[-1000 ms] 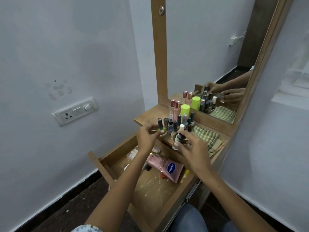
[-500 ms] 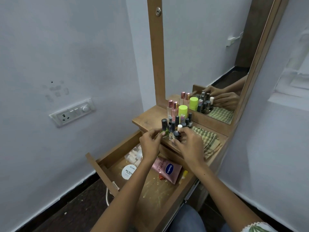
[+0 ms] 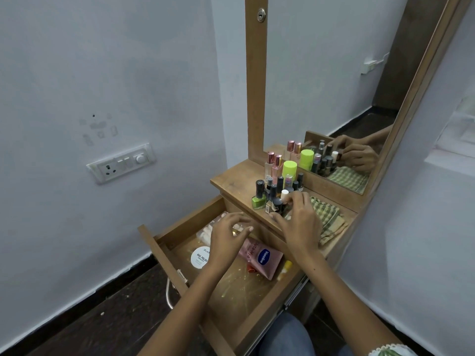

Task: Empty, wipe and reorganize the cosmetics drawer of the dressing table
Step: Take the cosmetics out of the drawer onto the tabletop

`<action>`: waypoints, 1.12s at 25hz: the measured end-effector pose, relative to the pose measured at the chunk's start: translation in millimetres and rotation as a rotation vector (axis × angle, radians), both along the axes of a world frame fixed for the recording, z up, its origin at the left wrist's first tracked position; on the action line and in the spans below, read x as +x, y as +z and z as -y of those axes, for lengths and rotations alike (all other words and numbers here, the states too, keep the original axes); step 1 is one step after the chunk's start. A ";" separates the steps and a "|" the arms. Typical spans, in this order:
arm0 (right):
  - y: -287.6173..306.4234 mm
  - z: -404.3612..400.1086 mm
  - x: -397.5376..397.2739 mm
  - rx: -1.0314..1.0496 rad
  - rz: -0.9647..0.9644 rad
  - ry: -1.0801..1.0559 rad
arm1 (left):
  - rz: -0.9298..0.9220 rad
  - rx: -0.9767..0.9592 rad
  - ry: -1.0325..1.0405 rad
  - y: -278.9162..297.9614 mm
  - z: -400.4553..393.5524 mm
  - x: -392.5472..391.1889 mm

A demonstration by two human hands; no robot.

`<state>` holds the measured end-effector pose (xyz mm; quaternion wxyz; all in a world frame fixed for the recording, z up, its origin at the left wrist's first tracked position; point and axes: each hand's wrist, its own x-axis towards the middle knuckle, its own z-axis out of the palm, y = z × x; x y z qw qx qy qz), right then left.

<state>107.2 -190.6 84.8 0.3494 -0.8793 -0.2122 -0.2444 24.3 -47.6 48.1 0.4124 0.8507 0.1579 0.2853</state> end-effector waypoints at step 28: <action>-9.9 -67.8 -42.0 -0.616 0.202 0.568 | -0.148 0.972 -0.055 1.2 -66.9 -52.2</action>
